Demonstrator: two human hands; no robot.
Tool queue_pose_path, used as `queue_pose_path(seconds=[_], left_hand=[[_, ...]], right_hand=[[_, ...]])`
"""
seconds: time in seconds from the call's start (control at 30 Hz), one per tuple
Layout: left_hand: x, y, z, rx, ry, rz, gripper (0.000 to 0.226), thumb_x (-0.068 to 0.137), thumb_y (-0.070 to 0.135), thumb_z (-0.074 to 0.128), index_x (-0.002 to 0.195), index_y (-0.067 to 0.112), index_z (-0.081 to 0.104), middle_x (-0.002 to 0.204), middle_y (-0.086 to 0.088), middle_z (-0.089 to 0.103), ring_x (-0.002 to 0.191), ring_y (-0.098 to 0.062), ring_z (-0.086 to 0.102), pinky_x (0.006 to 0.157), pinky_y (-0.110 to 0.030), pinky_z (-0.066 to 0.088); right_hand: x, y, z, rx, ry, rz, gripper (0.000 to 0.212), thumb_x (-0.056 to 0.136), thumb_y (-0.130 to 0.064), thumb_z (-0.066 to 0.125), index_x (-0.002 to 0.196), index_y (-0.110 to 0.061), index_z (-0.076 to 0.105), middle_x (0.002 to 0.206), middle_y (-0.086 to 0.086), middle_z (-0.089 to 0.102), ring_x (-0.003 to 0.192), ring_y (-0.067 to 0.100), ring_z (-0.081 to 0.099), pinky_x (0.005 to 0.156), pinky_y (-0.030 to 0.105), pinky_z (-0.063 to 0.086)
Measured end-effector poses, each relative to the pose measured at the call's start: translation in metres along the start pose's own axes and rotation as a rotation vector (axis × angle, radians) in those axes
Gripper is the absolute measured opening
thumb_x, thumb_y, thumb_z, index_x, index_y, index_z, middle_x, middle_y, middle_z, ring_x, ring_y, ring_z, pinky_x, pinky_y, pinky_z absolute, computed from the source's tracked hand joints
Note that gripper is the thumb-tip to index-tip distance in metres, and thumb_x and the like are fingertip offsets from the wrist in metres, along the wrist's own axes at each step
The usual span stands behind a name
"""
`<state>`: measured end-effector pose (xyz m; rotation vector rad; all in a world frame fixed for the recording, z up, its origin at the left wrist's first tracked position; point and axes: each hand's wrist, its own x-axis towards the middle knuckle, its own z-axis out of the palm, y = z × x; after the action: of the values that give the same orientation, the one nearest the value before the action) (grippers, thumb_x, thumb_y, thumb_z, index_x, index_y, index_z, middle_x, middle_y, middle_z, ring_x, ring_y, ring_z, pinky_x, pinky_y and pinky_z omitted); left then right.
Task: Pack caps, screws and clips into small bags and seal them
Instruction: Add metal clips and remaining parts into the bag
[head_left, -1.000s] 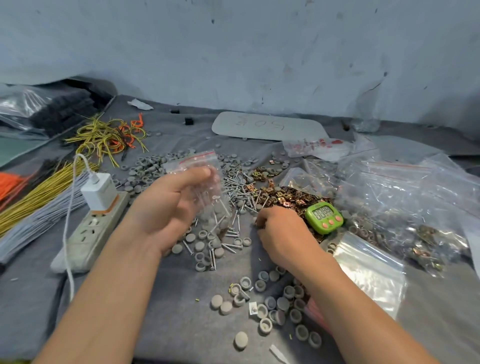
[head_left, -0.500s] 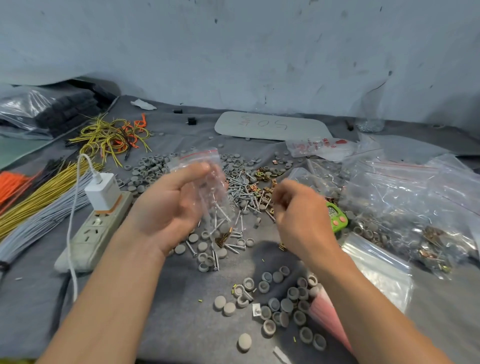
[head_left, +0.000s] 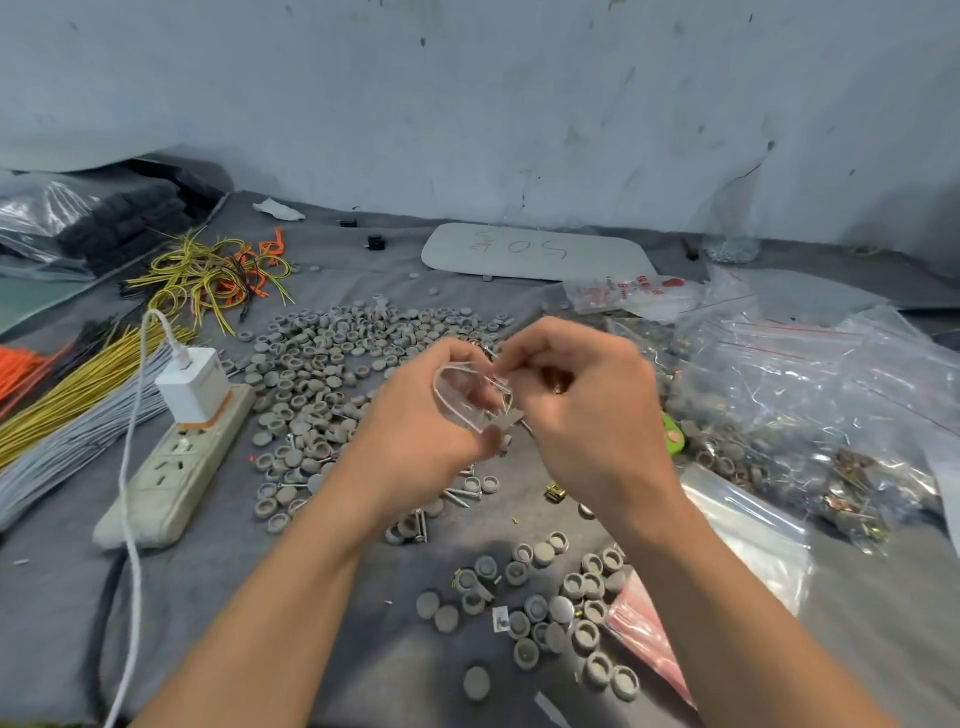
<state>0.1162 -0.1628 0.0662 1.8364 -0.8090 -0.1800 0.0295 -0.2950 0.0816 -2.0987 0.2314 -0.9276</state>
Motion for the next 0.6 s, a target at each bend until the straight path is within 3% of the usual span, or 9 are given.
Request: queue_pose_path(seconds=[0.1,0.17,0.23,0.3,0.33,0.43,0.53,0.6], left_hand=[[0.002,0.003,-0.006,-0.37,-0.047,-0.094,0.047,0.074,-0.013,0.068,0.11,0.016,0.061,0.097,0.003,0.077,0.089,-0.011,0.07,0.076,-0.024,0.052],[0.002,0.003,-0.011,-0.623,-0.109,-0.116,0.056,0.063,-0.013,0.055,0.112,0.013,0.061,0.101,0.001,0.075,0.096,-0.01,0.069,0.079,-0.024,0.052],[0.001,0.003,-0.015,-0.866,-0.194,-0.126,0.065,0.059,-0.016,0.046,0.116,0.01,0.063,0.11,-0.007,0.074,0.106,-0.016,0.07,0.095,-0.031,0.056],[0.0,0.005,-0.015,-1.011,-0.295,-0.13,0.074,0.06,-0.019,0.04,0.128,0.006,0.058,0.127,-0.016,0.069,0.122,-0.026,0.066,0.107,-0.042,0.051],[0.0,0.005,-0.015,-1.032,-0.324,-0.126,0.078,0.061,-0.021,0.04,0.134,0.004,0.055,0.133,-0.017,0.065,0.129,-0.028,0.061,0.109,-0.044,0.049],[0.003,0.005,-0.011,-0.975,-0.288,-0.121,0.08,0.066,-0.021,0.054,0.14,0.008,0.053,0.139,-0.007,0.064,0.134,-0.02,0.058,0.103,-0.038,0.054],[0.007,0.0,-0.009,-0.777,-0.16,-0.14,0.081,0.065,-0.02,0.072,0.136,0.016,0.057,0.135,-0.002,0.068,0.128,-0.011,0.062,0.097,-0.026,0.055],[0.007,-0.005,-0.009,-0.669,-0.121,-0.183,0.069,0.077,-0.026,0.065,0.132,0.017,0.06,0.127,-0.005,0.072,0.118,-0.014,0.068,0.087,-0.022,0.057]], right_hand=[[0.005,0.012,-0.01,0.148,0.045,0.187,0.043,0.083,0.01,0.058,0.086,-0.028,0.076,0.085,-0.014,0.078,0.083,0.001,0.072,0.073,0.014,0.049],[0.006,0.021,-0.013,0.287,-0.146,0.339,0.053,0.084,0.01,0.057,0.112,-0.032,0.074,0.102,-0.012,0.079,0.099,0.002,0.072,0.083,0.022,0.051],[0.003,0.025,-0.011,0.457,-0.397,0.428,0.065,0.082,-0.002,0.065,0.139,-0.032,0.059,0.118,-0.007,0.076,0.111,0.008,0.07,0.093,0.031,0.051],[-0.001,0.025,-0.005,0.612,-0.543,0.416,0.061,0.085,-0.006,0.069,0.14,-0.032,0.058,0.113,0.006,0.074,0.104,0.013,0.066,0.095,0.034,0.049],[-0.002,0.024,-0.004,0.652,-0.585,0.397,0.054,0.089,-0.006,0.07,0.136,-0.031,0.06,0.11,0.015,0.072,0.094,0.016,0.063,0.087,0.032,0.049],[-0.002,0.026,-0.003,0.596,-0.516,0.46,0.048,0.086,-0.013,0.076,0.13,-0.03,0.065,0.088,0.011,0.07,0.07,0.018,0.055,0.068,0.031,0.044],[-0.003,0.031,-0.007,0.454,-0.307,0.533,0.038,0.085,-0.007,0.081,0.119,-0.022,0.073,0.077,0.008,0.067,0.069,0.021,0.053,0.062,0.026,0.045],[-0.004,0.033,-0.01,0.439,-0.228,0.53,0.027,0.087,-0.004,0.08,0.11,-0.016,0.076,0.084,0.011,0.074,0.069,0.019,0.056,0.06,0.023,0.047]])
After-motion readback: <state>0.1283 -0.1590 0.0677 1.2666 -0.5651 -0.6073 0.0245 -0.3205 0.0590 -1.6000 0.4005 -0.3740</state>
